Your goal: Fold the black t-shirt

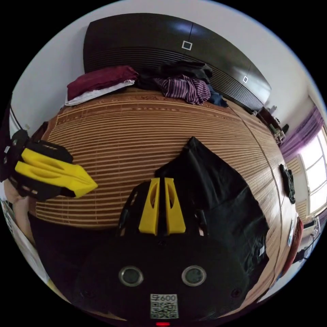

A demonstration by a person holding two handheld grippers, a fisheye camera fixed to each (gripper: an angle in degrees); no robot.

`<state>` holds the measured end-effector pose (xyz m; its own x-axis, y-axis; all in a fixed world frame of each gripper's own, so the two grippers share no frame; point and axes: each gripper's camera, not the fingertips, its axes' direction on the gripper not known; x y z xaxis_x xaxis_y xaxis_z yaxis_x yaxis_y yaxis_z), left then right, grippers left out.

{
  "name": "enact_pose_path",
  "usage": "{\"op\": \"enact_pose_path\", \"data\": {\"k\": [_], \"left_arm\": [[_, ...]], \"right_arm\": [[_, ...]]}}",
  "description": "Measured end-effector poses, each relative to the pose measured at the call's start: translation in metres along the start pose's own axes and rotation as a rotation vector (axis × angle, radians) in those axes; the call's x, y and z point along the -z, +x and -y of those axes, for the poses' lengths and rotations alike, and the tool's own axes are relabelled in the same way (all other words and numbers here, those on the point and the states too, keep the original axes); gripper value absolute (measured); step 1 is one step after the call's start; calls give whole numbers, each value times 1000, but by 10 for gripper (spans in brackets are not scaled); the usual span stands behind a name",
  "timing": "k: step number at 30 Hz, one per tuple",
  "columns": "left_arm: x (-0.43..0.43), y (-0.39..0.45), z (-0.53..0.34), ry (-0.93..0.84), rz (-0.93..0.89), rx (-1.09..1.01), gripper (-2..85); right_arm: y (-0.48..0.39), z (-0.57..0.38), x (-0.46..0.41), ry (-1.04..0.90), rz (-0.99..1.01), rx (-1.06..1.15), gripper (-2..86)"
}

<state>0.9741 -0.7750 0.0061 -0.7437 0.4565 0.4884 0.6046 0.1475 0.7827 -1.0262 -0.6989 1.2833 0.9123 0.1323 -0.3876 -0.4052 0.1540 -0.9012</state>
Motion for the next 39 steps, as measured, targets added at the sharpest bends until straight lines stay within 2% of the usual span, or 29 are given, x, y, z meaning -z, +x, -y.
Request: {"op": "enact_pose_path", "data": {"k": [2,4,6,7,10,12,14,16,18,22,25,28,29,33,34,39], "left_arm": [[-7,-2,-18,-7,-28,8,3],[-12,-3,-36,-8,-43,10,3],[-19,-1,-59,-1,-39,0,3],[-21,-1,-65,0,-36,0,3],[-33,-4,-94,0,-37,6,3],[-45,-7,-116,7,-45,12,3],[-55,-7,-129,6,-44,2,3],[-67,-9,-141,-4,-36,0,3],[-81,-10,-154,-11,-65,-2,3],[-113,4,-172,-14,-32,-64,2],[-146,12,-181,-96,-14,-113,2],[-152,9,-198,-68,-34,-103,3],[-153,7,-204,-46,-45,-97,3],[-175,0,-221,-56,-68,-73,3],[-179,0,-223,-60,-69,-73,3],[-198,4,-229,-45,-70,-90,2]], "right_arm": [[12,-1,9,38,42,-40,19],[20,-1,24,127,172,-35,35],[33,3,45,283,326,-8,48],[39,4,48,317,326,-23,45],[96,24,42,323,70,-322,9],[158,36,15,137,-169,-671,-3],[185,45,-11,-21,-267,-710,-6],[197,54,-36,-120,-311,-681,-8],[197,68,-50,-125,-414,-607,-8],[204,80,-51,-131,-442,-603,-9],[201,79,-31,-95,-423,-570,-9],[168,83,18,129,-453,-518,-9],[150,90,31,189,-408,-448,-9],[118,136,12,35,-66,-305,-9],[114,141,7,18,-55,-292,-9],[96,166,7,8,-287,-269,-9]]}}
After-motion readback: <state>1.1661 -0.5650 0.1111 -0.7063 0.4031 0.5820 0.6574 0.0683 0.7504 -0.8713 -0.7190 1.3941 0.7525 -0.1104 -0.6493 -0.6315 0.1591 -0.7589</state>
